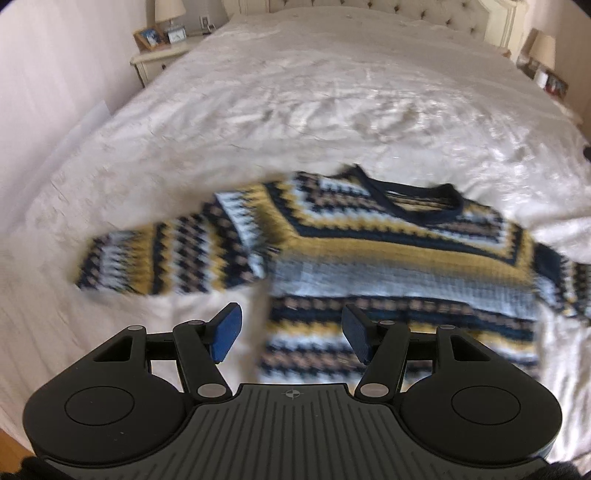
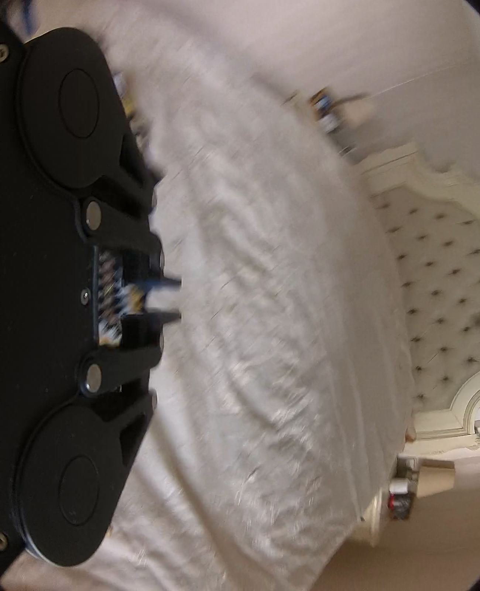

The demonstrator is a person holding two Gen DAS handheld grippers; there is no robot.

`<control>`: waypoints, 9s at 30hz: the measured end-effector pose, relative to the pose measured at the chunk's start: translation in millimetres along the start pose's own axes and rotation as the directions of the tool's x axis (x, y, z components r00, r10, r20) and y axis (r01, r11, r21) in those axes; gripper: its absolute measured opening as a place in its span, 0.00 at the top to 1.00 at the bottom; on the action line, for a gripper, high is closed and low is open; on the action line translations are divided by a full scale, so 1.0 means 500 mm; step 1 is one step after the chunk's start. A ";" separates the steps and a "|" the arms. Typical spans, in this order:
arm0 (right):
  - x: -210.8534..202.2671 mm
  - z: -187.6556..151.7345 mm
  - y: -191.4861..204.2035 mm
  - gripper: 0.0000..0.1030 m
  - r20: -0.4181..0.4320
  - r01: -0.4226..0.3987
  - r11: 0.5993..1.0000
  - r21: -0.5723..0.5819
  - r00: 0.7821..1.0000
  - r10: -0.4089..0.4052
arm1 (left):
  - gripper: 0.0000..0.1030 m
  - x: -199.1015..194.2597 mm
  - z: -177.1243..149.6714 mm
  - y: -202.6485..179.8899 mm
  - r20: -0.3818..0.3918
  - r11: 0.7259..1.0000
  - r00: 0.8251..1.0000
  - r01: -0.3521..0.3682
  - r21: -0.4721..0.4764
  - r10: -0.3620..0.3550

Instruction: Fold small clothes

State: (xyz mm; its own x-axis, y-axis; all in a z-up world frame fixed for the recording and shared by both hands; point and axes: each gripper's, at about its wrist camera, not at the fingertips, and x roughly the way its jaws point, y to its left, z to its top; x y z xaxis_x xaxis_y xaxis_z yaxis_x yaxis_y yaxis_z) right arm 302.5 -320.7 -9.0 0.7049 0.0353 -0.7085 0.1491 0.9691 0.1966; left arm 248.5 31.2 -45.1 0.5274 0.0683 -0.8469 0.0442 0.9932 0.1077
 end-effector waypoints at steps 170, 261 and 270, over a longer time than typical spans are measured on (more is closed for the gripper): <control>0.019 -0.280 -0.075 0.00 -0.247 -0.437 0.898 0.054 0.865 0.436 | 0.29 -0.063 0.007 -0.400 -0.126 0.998 0.991 -0.047 -0.048 0.041; 0.139 -0.237 0.444 0.01 -0.392 -0.226 0.953 -0.201 0.910 0.133 | 0.01 0.386 -0.070 0.604 0.083 0.688 0.994 0.110 -0.717 -0.073; 0.123 -0.231 0.444 0.01 -0.374 -0.230 0.950 -0.210 0.917 0.139 | 0.74 0.383 -0.022 0.639 0.169 0.574 0.985 0.162 -0.803 -0.041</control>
State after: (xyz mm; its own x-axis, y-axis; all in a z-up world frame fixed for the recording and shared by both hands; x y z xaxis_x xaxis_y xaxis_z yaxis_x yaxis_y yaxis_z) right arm 299.0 -75.4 -87.1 0.4075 0.2589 -0.8757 -0.1660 0.9640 0.2077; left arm 354.1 362.8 -178.4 0.6613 0.0110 -0.7500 -0.5704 0.6568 -0.4932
